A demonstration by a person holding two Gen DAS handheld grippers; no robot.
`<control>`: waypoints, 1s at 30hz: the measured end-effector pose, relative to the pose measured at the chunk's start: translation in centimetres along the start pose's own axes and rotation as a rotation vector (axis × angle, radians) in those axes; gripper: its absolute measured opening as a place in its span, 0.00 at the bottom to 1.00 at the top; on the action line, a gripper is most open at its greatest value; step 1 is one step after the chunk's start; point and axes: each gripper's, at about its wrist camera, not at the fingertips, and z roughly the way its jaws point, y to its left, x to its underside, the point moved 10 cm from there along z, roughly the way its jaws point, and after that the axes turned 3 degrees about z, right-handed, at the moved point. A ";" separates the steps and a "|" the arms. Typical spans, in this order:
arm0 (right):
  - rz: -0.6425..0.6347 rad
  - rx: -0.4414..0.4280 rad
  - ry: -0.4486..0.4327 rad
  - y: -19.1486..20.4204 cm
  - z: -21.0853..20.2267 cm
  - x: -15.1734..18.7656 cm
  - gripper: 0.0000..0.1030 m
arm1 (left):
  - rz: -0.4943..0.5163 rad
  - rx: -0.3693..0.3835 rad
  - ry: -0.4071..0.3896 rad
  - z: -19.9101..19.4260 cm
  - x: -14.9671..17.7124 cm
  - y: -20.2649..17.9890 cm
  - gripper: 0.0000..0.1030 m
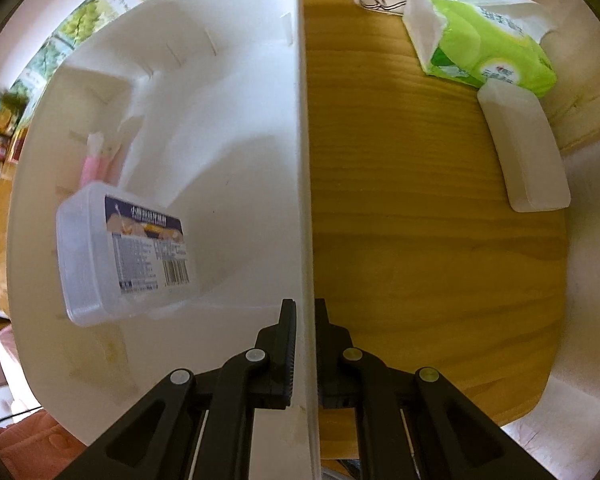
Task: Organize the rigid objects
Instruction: 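Withdraw the left tool toward the pink clear oval case, then grasp the pink clear oval case with the left tool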
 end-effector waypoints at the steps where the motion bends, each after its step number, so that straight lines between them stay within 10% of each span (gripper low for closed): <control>1: 0.007 0.001 -0.001 0.0 -0.1 -0.1 0.07 | -0.014 -0.008 0.004 0.0 0.1 1.0 0.75; 15: 0.089 0.062 0.035 -0.8 0.6 0.0 0.07 | -0.249 -0.083 0.123 2.8 4.1 13.1 0.75; 30: 0.208 0.088 0.078 -1.1 1.0 -1.2 0.08 | -0.411 -0.008 0.285 8.8 5.7 19.5 0.78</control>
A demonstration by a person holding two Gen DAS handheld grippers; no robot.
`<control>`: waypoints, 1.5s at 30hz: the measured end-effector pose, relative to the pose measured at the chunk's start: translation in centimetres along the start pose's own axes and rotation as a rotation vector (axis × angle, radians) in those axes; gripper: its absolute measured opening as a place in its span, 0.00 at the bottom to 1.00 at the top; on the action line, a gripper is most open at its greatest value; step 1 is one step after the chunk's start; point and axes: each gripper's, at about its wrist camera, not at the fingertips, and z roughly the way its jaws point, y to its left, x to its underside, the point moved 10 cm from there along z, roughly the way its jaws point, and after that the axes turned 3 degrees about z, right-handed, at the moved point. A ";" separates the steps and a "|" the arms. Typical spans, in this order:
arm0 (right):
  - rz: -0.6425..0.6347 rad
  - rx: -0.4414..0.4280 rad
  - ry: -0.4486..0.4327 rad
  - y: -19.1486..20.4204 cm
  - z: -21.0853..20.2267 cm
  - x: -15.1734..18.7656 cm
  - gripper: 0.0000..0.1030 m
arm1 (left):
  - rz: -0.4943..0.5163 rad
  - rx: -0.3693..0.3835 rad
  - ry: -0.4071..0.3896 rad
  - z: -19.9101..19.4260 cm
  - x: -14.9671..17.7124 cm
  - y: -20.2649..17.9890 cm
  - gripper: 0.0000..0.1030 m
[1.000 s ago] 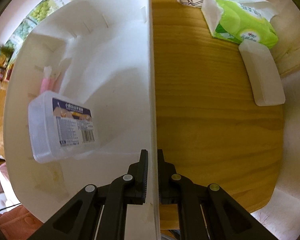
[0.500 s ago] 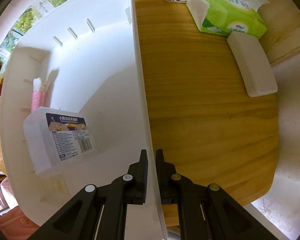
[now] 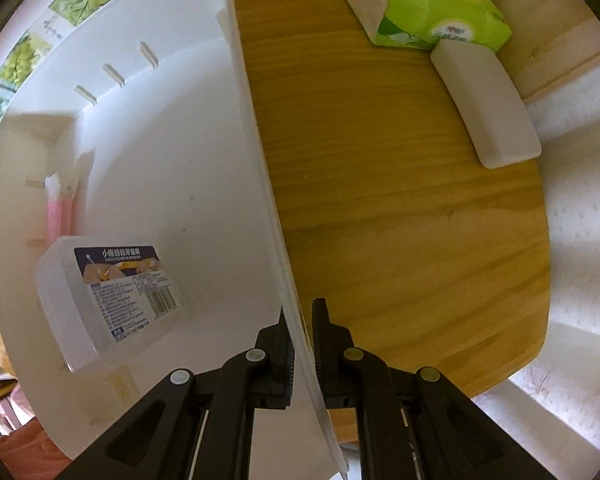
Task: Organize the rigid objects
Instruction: 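Grasp the pink clear oval case with the left tool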
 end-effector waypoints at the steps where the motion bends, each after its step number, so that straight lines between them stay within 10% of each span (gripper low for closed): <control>1: 0.007 -0.002 0.004 0.0 0.0 -0.1 0.08 | -0.006 0.007 0.015 0.4 -0.1 0.1 0.78; 23: 0.084 0.036 0.005 0.0 0.3 0.3 0.11 | 0.137 -0.049 0.136 3.3 -2.3 -0.8 0.76; 45: 0.074 0.045 -0.050 -0.2 -0.3 0.7 0.13 | 0.116 -0.004 0.142 2.9 -1.7 -2.8 0.51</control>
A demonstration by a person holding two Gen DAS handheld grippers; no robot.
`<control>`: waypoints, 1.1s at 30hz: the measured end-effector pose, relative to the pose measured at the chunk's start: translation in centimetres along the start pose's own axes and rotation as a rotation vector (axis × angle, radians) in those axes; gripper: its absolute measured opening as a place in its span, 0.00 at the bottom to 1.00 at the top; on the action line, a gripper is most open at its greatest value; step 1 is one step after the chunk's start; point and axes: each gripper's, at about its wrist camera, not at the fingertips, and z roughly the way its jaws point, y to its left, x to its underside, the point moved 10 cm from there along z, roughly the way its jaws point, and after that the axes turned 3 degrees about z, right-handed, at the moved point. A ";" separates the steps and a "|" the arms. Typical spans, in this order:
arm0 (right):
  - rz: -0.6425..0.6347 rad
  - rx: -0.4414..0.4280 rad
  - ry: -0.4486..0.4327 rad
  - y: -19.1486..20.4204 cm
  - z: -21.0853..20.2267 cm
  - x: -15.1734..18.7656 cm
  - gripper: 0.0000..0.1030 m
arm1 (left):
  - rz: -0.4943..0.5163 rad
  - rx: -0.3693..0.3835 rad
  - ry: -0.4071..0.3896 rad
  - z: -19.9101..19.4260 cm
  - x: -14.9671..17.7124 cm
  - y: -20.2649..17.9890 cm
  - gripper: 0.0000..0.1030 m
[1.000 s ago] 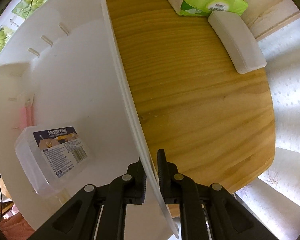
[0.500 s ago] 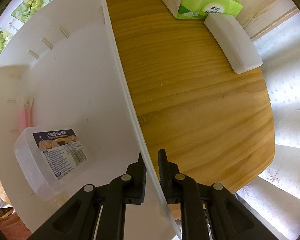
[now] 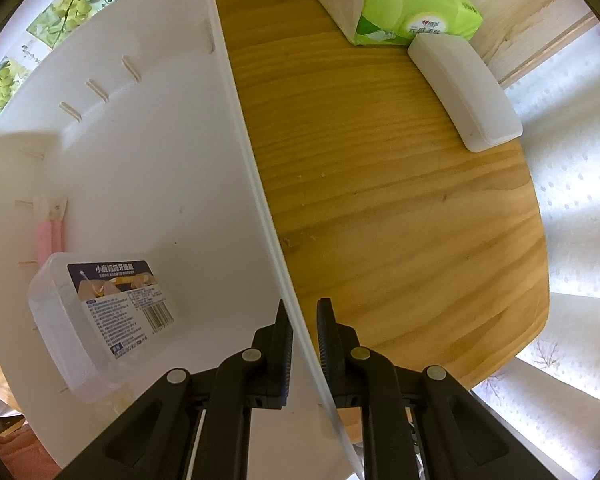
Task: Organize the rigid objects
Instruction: 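Grasp the pink clear oval case with the left tool, then lift the pink case with the left tool and carry it over the tray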
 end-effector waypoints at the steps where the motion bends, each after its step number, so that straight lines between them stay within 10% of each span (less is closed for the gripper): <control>1: -0.002 0.000 -0.002 0.2 -0.1 0.0 0.13 | 0.001 -0.001 -0.001 0.0 0.3 0.1 0.51; 33: -0.032 -0.016 -0.057 0.2 -1.0 0.2 0.12 | 0.161 -0.047 -0.063 -5.0 7.9 -0.3 0.50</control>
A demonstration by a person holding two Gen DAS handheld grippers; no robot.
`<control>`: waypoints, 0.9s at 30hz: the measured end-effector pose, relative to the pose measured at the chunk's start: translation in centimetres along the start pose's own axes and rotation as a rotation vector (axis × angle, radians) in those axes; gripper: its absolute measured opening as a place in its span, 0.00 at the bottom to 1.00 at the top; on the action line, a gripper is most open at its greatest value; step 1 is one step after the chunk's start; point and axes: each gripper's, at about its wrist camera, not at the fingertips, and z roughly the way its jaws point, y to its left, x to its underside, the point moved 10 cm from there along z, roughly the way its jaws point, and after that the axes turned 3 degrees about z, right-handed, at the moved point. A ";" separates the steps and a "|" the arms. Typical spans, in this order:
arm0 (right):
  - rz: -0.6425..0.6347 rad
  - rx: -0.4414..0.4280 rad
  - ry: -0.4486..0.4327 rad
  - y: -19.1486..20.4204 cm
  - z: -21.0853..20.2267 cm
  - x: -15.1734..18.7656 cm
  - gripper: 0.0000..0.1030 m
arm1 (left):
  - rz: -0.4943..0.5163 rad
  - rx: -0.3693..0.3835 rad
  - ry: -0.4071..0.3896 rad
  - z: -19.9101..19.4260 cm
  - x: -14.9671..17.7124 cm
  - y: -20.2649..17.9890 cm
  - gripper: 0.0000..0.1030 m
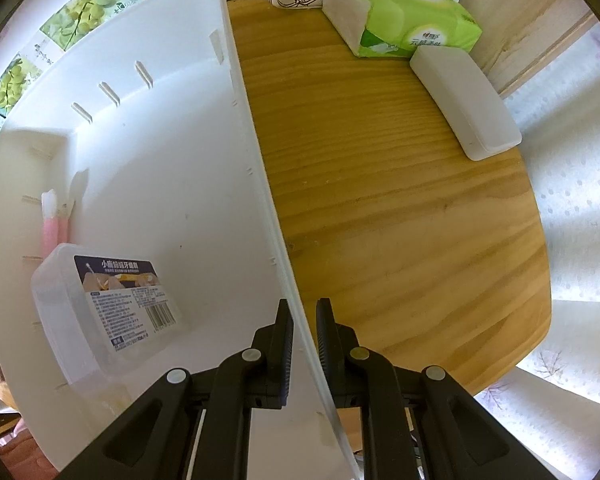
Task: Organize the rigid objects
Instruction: 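Lift the pink case with the left tool and carry it over the tray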
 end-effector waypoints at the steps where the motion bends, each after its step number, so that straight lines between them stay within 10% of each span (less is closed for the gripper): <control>1: -0.001 -0.001 -0.001 0.0 0.0 0.0 0.12 | 0.025 0.006 -0.003 -0.4 0.0 -0.5 0.50; 27: -0.007 -0.002 0.010 -0.3 0.2 0.1 0.10 | 0.554 0.064 -0.107 -4.1 -5.7 -17.9 0.50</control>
